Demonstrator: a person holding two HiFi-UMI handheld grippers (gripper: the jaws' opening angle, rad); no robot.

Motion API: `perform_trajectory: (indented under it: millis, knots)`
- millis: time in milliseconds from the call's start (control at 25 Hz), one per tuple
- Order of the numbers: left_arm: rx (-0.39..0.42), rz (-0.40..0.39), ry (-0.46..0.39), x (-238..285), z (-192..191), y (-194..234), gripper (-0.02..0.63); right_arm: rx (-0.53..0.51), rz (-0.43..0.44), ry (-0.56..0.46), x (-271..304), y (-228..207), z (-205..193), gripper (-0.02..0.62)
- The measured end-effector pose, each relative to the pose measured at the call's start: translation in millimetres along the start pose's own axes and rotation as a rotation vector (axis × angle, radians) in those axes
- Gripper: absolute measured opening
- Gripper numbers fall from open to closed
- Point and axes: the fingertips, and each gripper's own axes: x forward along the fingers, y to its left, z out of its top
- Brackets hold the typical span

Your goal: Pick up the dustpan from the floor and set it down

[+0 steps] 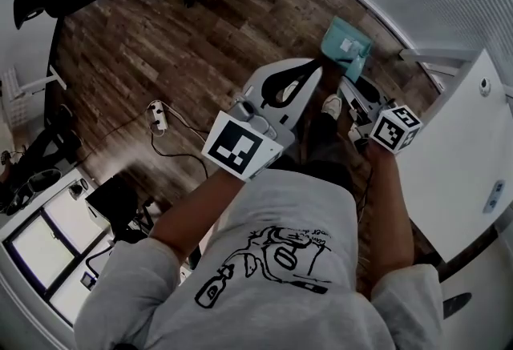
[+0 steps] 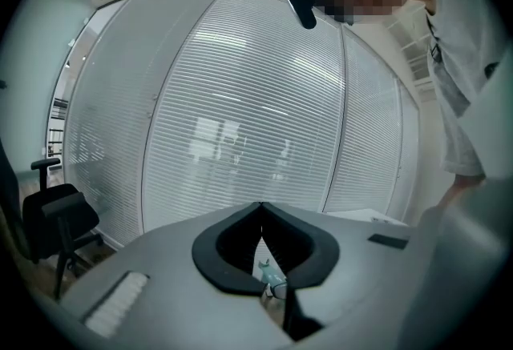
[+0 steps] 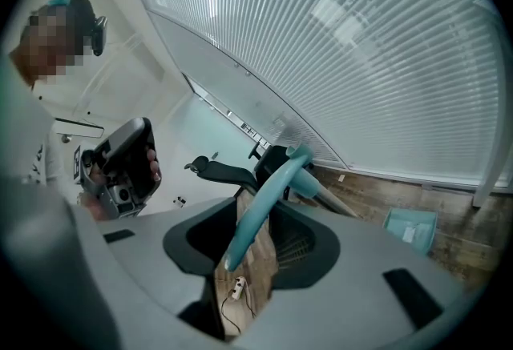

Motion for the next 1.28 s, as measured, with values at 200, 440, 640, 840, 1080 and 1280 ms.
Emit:
perform_trajectory:
  millis: [200,440,640,840,1080,1280]
  knots:
    - [-0.004,0.000,0.011,2,-6,-2,0.002,0.006,-0.001,-0.007,0,-15,-10,0.120]
    - [-0.003,0.007,0.025,0,-13,1,0.002,0.022,-0.009,-0.013,6,-28,-19,0.118]
    - [0.000,0.008,0.031,-2,-12,2,0.002,0.033,-0.017,-0.009,11,-40,-24,0.118]
    - [0.000,0.010,0.036,-3,-13,2,0.002,0.057,-0.033,0.007,14,-55,-35,0.115]
    - [-0.010,0.013,0.029,-5,-12,2,0.002,0.080,-0.045,0.008,15,-69,-42,0.115]
    - [-0.011,0.012,0.039,-8,-15,-1,0.002,0.087,-0.053,0.022,18,-78,-46,0.115]
